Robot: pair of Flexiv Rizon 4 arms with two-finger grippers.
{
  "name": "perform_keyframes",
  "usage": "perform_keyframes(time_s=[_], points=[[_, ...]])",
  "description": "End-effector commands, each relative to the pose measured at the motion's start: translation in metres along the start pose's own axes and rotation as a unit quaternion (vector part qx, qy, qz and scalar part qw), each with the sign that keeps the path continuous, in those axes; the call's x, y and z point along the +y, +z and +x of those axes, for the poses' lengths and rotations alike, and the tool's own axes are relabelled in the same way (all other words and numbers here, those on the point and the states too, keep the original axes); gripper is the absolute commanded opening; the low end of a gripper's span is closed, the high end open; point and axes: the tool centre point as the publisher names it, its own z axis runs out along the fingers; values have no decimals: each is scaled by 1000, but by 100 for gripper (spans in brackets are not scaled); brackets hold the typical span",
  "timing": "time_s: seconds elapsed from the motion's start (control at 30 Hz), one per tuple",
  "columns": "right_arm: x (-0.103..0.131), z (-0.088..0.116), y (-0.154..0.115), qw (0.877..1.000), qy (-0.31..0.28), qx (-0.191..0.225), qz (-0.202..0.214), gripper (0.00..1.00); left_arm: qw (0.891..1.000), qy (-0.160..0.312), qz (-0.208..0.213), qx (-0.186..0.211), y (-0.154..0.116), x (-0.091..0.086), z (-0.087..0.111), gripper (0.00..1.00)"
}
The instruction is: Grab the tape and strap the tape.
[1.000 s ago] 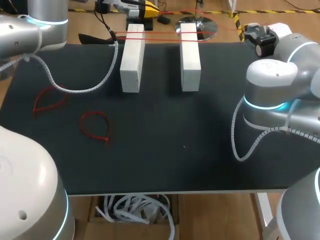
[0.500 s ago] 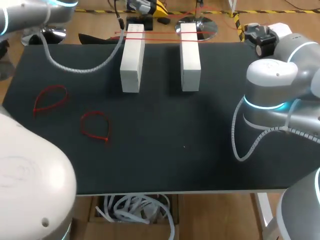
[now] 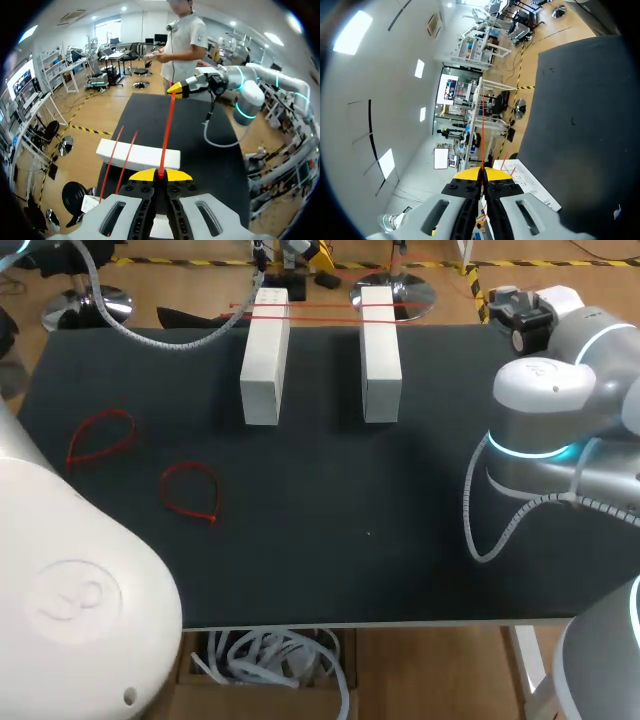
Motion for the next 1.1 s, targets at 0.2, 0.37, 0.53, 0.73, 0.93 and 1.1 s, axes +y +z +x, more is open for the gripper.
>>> perform_keyframes(time_s=[0.2,0.37,0.53,0.73,0.93,1.1], points=[[1,1,-1,1000,-1,-3,1,0,997,-9,-78,-17,-3,-2,1,0],[1,1,-1,1000,-1,-3,1,0,995,3,-94,-15,-4,-6,0,0],[1,1,-1,1000,-1,-3,1,0,992,8,-122,-15,-3,-10,1,0],[1,1,-1,1000,-1,-3,1,0,993,12,-118,-13,-5,-15,2,0],[1,1,-1,1000,-1,-3,1,0,997,21,-61,-29,-9,-23,4,0],[1,1,-1,1000,-1,-3,1,0,997,21,-61,-29,-9,-23,4,0]])
